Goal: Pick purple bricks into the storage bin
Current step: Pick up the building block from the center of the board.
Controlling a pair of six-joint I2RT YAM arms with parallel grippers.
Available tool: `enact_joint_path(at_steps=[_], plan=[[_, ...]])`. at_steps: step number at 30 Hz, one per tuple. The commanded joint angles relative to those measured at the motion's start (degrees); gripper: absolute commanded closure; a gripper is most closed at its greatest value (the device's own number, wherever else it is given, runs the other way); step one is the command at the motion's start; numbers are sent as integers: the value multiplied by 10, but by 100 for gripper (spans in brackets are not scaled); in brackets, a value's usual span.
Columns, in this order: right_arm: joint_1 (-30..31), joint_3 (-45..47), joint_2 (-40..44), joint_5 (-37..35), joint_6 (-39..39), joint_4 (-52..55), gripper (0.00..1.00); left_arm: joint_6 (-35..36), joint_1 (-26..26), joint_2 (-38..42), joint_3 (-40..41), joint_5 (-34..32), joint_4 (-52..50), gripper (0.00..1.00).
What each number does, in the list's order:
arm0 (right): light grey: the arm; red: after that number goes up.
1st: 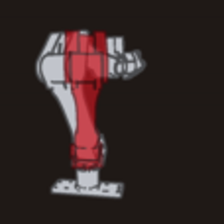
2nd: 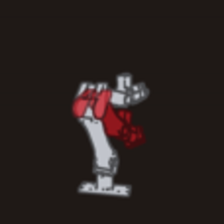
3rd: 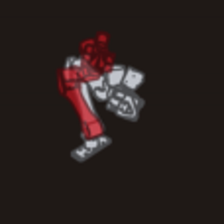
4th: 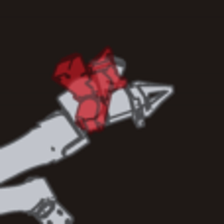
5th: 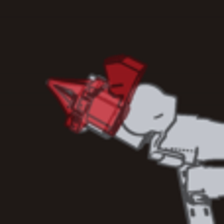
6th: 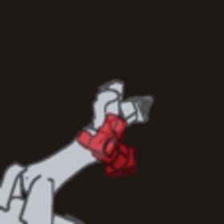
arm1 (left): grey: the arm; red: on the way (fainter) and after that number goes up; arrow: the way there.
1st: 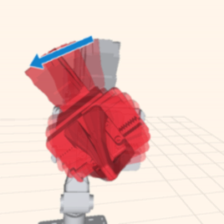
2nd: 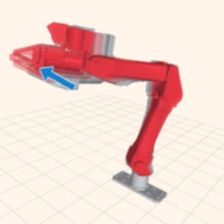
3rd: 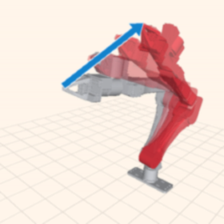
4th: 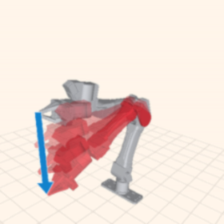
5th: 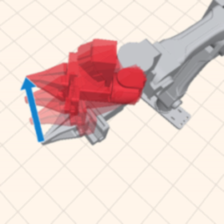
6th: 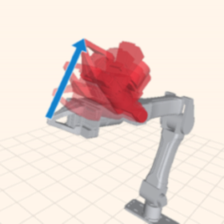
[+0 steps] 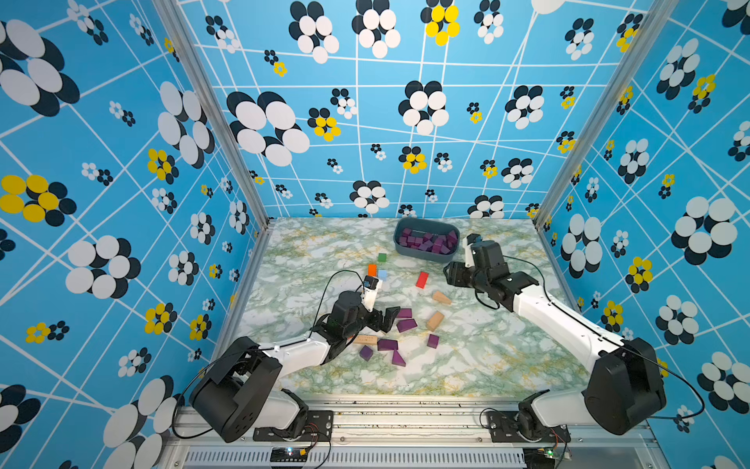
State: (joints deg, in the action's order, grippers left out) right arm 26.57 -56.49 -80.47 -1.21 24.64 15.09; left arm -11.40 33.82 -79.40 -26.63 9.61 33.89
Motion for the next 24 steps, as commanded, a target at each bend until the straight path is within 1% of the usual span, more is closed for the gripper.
enact_joint_path(at_steps=[1,4,8,12,15,20,24], plan=[[35,57,14,0,51,-5,35,0,-5,7,5,1,16,1],[66,91,25,-12,78,-18,35,2,-5,12,11,1,28,0],[92,111,18,-37,94,-4,35,-4,-5,21,28,-21,47,0],[105,117,2,-26,104,13,35,-2,-6,27,36,-24,59,0],[124,116,-5,-26,100,24,36,-1,-6,23,40,-10,75,0],[149,110,-26,-11,102,18,39,-7,-7,23,48,-8,93,1],[155,102,-52,-1,114,19,48,-7,-7,24,49,-13,92,1]])
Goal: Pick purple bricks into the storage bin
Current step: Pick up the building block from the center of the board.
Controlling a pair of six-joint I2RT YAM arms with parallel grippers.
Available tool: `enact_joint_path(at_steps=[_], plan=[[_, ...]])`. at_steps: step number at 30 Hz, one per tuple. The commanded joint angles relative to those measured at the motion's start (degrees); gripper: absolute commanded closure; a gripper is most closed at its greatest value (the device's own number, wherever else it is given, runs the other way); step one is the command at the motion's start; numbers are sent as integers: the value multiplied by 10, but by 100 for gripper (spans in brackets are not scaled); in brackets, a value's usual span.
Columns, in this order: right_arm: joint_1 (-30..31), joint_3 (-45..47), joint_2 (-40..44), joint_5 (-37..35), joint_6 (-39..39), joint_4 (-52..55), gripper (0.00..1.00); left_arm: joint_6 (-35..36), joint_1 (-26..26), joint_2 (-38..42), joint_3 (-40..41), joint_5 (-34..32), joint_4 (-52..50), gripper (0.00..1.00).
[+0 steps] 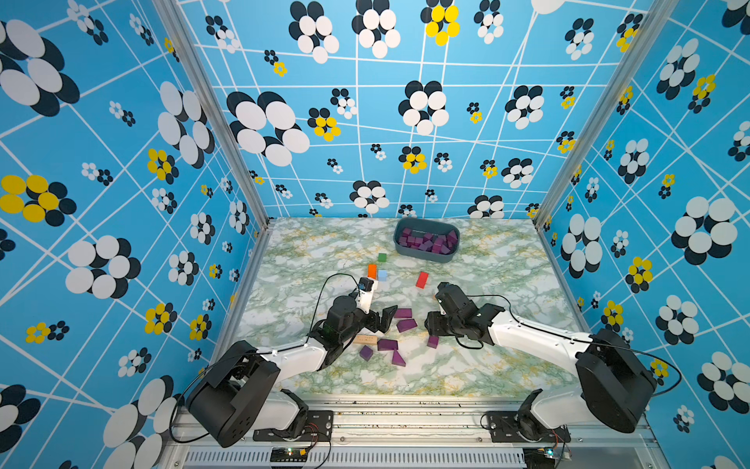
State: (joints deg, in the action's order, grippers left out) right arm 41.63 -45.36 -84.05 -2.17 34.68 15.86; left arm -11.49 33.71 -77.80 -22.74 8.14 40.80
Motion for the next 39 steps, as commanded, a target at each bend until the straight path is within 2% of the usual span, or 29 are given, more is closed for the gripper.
enact_joint_path(at_steps=[1,6,19,23,25,39], plan=[[7,-12,-21,7,18,19,49,-6,-6,8,9,0,23,1],[30,-24,-22,-26,24,64,50,-6,-6,8,10,-1,22,0],[37,-17,-27,-28,55,82,50,-11,-7,4,10,1,24,1],[37,-17,-35,-14,57,75,60,-10,-7,4,10,-1,24,1],[40,-19,-41,-13,62,76,61,-11,-7,4,9,-2,23,0],[56,-24,-49,-21,71,106,54,-12,-8,-1,8,-4,21,1]])
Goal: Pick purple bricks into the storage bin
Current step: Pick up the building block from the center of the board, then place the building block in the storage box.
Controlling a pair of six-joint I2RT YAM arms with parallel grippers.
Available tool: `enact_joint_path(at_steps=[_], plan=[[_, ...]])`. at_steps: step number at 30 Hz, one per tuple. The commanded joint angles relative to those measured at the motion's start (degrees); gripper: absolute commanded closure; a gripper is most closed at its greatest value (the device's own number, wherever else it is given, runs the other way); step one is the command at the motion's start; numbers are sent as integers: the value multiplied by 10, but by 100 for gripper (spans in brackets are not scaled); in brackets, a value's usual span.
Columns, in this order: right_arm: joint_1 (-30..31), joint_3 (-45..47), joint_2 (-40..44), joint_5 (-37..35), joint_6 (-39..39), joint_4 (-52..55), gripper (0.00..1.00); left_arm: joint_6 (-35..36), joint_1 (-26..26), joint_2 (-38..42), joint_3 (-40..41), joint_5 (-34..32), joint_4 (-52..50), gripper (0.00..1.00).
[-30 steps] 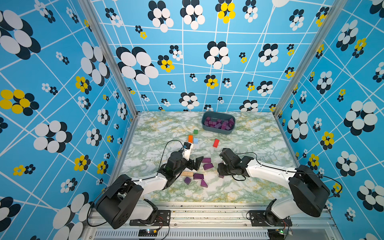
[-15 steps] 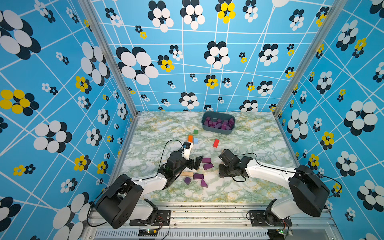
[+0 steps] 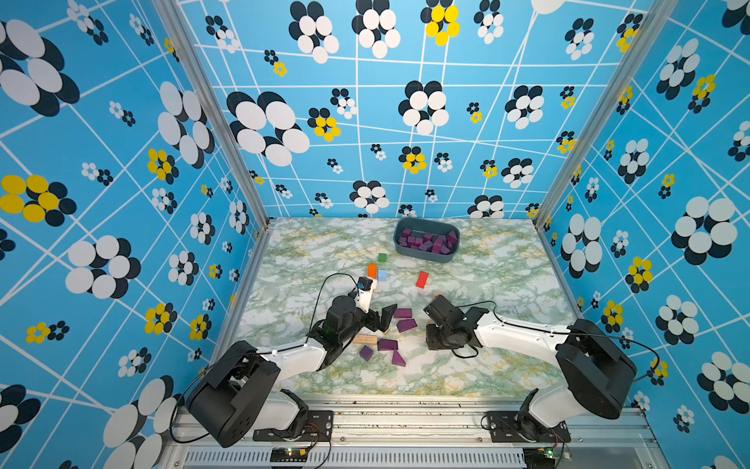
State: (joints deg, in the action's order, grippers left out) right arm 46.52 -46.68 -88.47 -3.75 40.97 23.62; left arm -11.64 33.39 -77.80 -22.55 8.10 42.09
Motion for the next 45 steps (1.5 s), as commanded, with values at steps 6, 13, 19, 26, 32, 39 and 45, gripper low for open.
enact_joint_path(at_steps=[6,13,19,26,32,39,45], plan=[[16,-11,-12,-9,10,31,54,-10,-6,-2,5,-5,7,1],[15,-12,-21,-11,9,13,75,-11,-7,-4,5,-3,6,0],[11,-13,9,-16,8,-29,78,-11,-9,-3,5,-3,5,1],[-70,-72,40,20,-35,-92,78,-13,-10,-4,6,6,8,0],[-177,-194,-12,45,-117,-84,79,-6,-14,-2,4,31,11,1],[-277,-364,-168,58,-140,-70,79,-6,-14,10,6,35,8,1],[-311,-491,-279,66,-130,-58,74,3,-16,22,6,31,-1,0]])
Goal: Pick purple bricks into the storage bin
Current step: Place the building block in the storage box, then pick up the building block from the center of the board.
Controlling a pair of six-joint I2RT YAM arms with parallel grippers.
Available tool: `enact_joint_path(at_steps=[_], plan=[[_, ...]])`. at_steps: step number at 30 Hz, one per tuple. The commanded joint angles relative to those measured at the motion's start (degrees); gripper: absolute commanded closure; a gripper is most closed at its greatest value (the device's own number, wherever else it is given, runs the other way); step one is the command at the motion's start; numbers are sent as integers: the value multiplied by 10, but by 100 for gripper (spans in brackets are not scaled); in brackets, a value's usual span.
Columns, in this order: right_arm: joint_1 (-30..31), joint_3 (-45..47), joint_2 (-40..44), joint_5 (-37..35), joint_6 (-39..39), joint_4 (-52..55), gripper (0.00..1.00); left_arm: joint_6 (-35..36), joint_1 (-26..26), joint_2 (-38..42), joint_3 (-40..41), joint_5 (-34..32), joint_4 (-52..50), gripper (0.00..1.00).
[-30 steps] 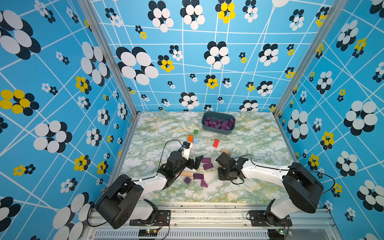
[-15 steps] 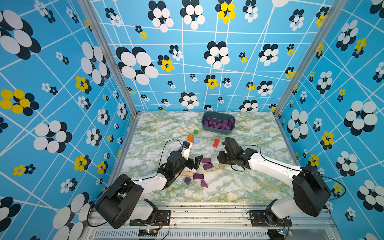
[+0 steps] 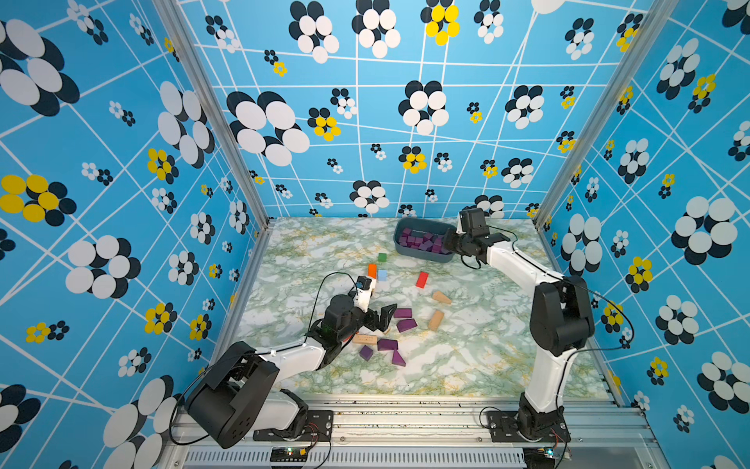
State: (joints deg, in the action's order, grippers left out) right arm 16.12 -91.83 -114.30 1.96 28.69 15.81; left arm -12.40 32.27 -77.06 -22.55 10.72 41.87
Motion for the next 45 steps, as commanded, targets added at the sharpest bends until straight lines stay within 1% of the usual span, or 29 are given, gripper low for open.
enact_joint_path(at_steps=[1,3,5,7,9,12,15,18,19,20,21,23,25,27,31,33,35,37,39,40,42,43,45], plan=[[-11,-53,-33,9,-4,22,71,12,-5,16,7,9,3,1],[-17,-71,-50,14,-2,22,63,13,-6,13,7,17,13,1],[-22,-83,-58,17,-6,23,48,10,-8,8,10,36,34,0],[-23,-82,-56,13,-14,21,38,3,-8,-2,16,51,64,0],[-23,-78,-50,8,-23,24,33,-14,-10,-18,18,46,92,0],[-24,-56,-29,0,-33,26,28,-52,-15,-40,-1,31,75,1],[-24,-5,16,-4,-42,11,23,-64,-15,-45,-20,22,38,1],[-24,77,79,-13,-50,-15,15,-79,-15,-46,-16,-6,43,0],[-24,109,104,-12,-57,-34,10,-81,-15,-47,-14,-16,48,1],[-24,146,129,-11,-63,-63,3,-82,-15,-45,-12,-23,50,1],[-26,177,151,-8,-64,-90,1,-82,-15,-44,-12,-27,48,1],[-41,245,195,14,-54,-145,1,-76,-15,-42,-18,-32,31,1],[-60,283,222,48,-40,-166,1,-64,-14,-41,-26,-42,10,1],[-73,310,244,81,-41,-176,1,-49,-12,-46,-28,-49,15,1],[-75,356,288,98,-63,-174,1,-28,-13,-69,-8,-43,87,1],[-75,379,307,95,-68,-179,1,-12,-17,-81,3,-13,131,1],[-75,398,321,87,-76,-177,1,2,-19,-92,23,21,197,1],[-76,406,331,76,-88,-164,1,-8,-24,-102,36,31,241,0],[-75,413,336,64,-97,-153,1,-21,-28,-109,34,44,256,0],[-75,414,339,58,-100,-148,1,-32,-28,-113,31,39,259,0],[-75,419,343,54,-102,-144,1,-78,-31,-120,21,14,246,1],[-75,420,346,53,-102,-144,1,-92,-35,-124,16,23,240,1],[-75,423,349,55,-101,-145,1,-92,-46,-136,16,74,254,1]])
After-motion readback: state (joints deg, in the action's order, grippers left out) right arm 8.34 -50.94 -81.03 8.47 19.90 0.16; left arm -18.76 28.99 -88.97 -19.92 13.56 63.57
